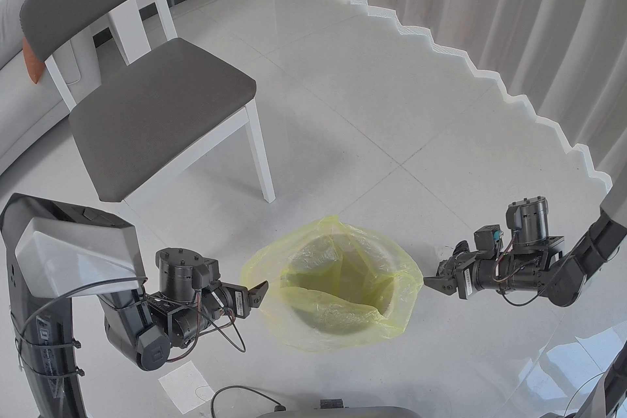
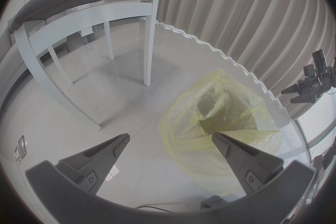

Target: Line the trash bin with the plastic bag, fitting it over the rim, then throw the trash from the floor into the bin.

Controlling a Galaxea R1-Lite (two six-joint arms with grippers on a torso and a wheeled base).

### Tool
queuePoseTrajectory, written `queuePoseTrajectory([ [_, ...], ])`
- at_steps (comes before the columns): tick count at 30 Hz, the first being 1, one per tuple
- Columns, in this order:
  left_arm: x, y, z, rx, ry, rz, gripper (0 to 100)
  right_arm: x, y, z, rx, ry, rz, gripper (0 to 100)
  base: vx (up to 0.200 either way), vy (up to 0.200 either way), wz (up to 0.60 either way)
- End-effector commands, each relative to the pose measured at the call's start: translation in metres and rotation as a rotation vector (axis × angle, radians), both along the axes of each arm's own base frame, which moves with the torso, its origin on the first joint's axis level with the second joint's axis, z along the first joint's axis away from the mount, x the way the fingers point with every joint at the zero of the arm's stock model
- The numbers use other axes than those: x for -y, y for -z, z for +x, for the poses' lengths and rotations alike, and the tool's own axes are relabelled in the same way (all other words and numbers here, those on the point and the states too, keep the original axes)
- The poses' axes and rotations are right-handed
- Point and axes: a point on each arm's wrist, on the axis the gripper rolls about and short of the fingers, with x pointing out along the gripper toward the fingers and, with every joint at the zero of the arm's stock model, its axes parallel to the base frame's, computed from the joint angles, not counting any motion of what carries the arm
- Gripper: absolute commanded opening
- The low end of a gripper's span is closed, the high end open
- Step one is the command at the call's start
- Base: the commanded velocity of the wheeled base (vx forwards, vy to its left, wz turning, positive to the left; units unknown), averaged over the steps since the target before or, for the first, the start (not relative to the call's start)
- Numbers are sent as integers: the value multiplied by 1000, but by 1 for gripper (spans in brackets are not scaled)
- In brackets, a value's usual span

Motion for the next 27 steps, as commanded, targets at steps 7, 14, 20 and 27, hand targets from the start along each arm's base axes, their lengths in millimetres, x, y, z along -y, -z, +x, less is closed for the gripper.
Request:
queuePoseTrajectory([
  [7,2,-4,-2,24,2,-8,100,-8,61,39,-61,11,21,100,0,0,0],
  [14,2,-9,-5,33,6,-13,100,4,84,75,-51,59,33,100,0,0,0],
  [20,-1,4,0,-4,-10,6,100,5,105,84,-87,67,25,100,0,0,0],
  [27,-4,28,11,-48,-31,27,100,0,119,91,-95,58,23,100,0,0,0],
])
